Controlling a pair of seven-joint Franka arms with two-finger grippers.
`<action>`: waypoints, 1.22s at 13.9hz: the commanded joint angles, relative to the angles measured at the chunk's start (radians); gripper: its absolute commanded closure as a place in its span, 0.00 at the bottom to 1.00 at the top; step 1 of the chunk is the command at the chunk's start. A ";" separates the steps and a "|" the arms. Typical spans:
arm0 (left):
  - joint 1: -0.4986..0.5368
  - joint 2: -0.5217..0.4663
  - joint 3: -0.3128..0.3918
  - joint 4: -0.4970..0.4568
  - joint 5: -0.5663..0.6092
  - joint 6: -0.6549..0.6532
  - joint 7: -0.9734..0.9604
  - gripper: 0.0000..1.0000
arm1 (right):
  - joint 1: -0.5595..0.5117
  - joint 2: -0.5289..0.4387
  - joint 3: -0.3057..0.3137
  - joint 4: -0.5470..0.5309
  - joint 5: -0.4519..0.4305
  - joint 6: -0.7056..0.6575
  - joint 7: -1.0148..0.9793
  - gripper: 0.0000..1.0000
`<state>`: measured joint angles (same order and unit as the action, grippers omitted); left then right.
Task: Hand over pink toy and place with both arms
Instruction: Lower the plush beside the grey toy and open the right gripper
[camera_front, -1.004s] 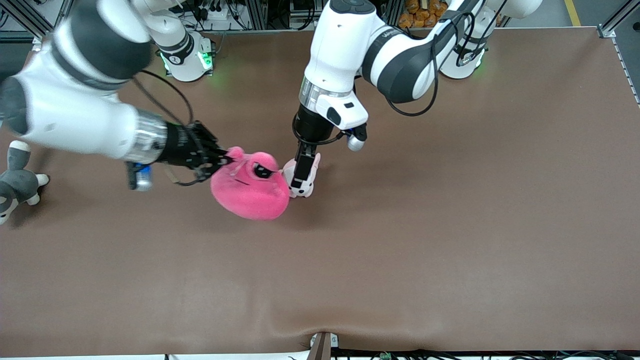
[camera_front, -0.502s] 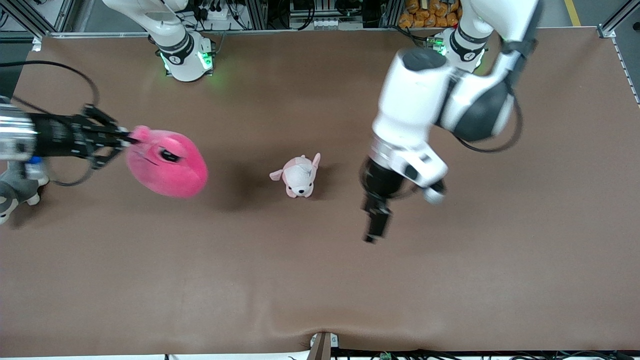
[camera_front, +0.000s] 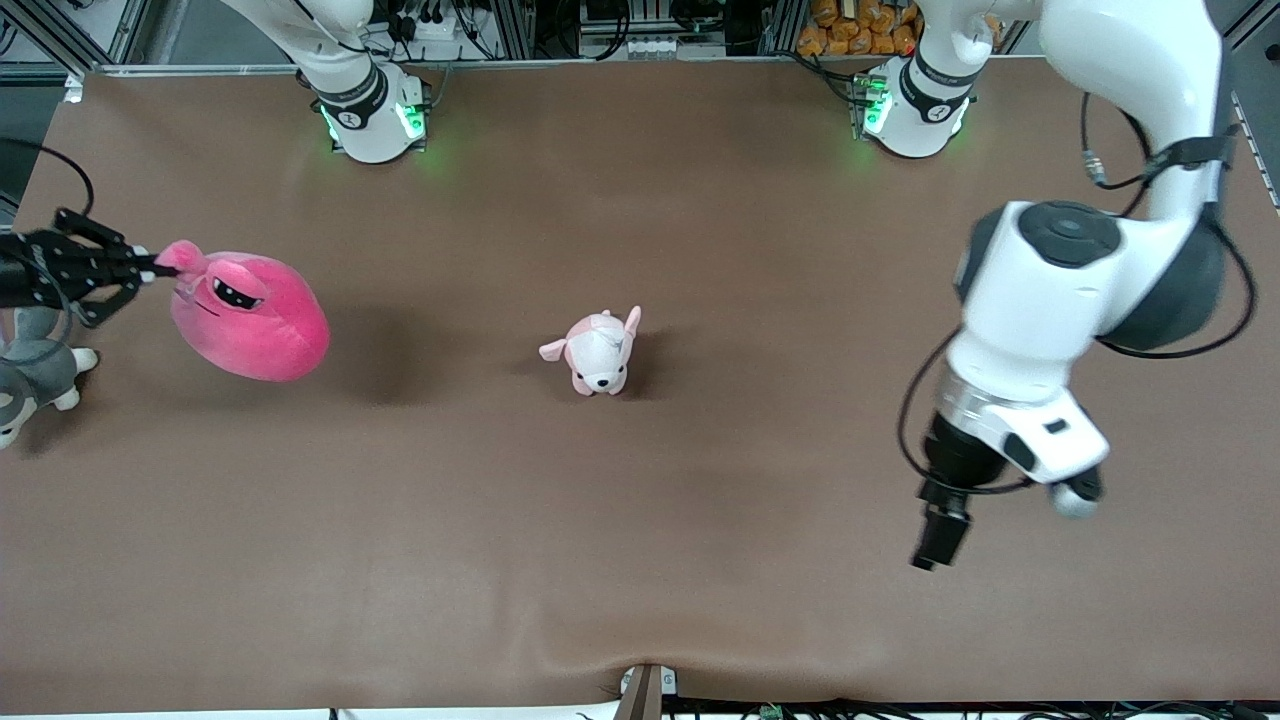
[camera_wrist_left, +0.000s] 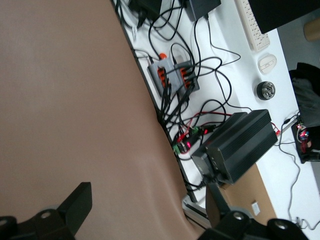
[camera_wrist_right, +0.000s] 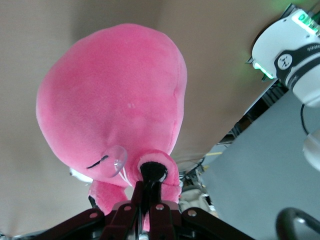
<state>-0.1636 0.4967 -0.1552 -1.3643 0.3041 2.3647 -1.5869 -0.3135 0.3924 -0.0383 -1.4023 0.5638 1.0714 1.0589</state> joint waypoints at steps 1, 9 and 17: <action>0.035 -0.017 -0.014 -0.027 0.007 -0.004 0.123 0.00 | -0.003 0.117 0.020 0.019 -0.083 0.005 -0.106 1.00; 0.139 -0.052 -0.021 -0.038 0.009 -0.022 0.280 0.00 | -0.071 0.302 0.020 0.017 -0.290 0.120 -0.414 0.81; 0.184 -0.047 -0.023 -0.038 0.006 -0.022 0.358 0.00 | 0.134 0.237 0.026 0.402 -0.306 -0.156 -0.502 0.00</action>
<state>0.0165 0.4724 -0.1662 -1.3799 0.3042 2.3508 -1.2347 -0.2577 0.6579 -0.0100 -1.1289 0.2913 0.9643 0.5607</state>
